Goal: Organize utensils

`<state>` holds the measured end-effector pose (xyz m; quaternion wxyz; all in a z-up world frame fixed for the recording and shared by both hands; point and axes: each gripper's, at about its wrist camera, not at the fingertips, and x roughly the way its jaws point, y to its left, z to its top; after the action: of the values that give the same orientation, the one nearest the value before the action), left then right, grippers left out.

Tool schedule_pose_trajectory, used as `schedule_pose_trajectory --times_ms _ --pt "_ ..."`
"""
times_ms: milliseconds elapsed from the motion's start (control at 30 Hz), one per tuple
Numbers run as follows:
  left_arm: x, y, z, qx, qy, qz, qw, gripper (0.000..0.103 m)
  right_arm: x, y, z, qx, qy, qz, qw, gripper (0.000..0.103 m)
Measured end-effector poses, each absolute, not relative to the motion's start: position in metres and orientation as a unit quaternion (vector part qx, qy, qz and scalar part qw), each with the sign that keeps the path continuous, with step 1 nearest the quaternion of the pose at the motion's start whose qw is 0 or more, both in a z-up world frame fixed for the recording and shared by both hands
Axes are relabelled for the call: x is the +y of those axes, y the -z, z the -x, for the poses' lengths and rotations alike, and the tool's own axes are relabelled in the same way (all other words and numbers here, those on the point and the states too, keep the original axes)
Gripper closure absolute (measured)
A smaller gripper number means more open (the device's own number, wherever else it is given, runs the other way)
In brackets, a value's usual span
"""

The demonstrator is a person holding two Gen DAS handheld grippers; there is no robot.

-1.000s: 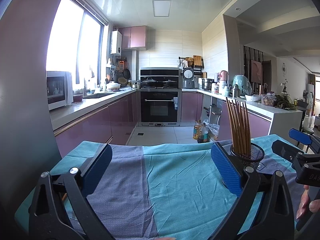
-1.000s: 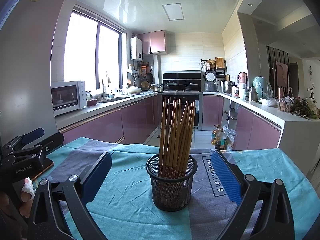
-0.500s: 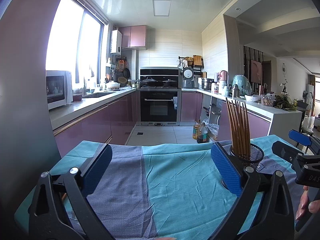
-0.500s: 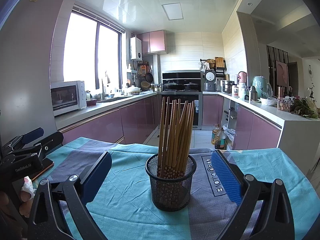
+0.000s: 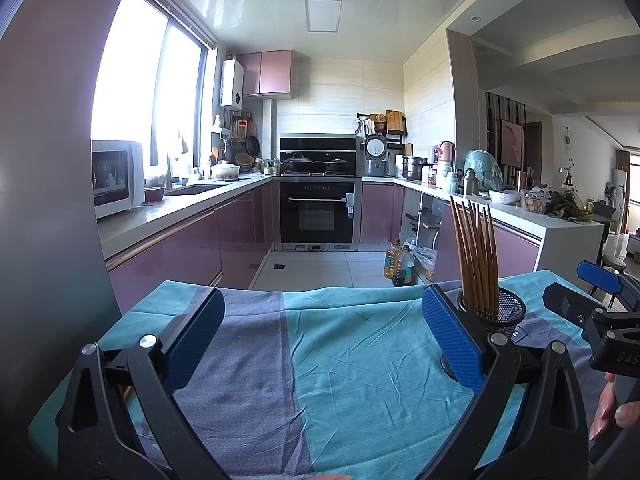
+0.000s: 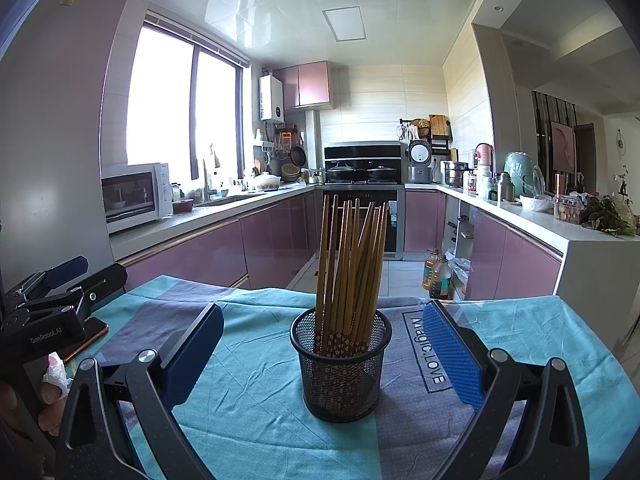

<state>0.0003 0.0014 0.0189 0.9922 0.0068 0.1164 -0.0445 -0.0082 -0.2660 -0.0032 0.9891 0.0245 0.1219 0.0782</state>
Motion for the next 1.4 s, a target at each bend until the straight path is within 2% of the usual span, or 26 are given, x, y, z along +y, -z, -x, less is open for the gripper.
schedule_pose_trajectory --times_ms 1400 --pt "-0.0007 -0.0193 0.0010 0.117 0.046 -0.006 0.992 0.006 -0.2643 0.0037 0.0082 0.123 -0.076 -0.028 0.989 0.007"
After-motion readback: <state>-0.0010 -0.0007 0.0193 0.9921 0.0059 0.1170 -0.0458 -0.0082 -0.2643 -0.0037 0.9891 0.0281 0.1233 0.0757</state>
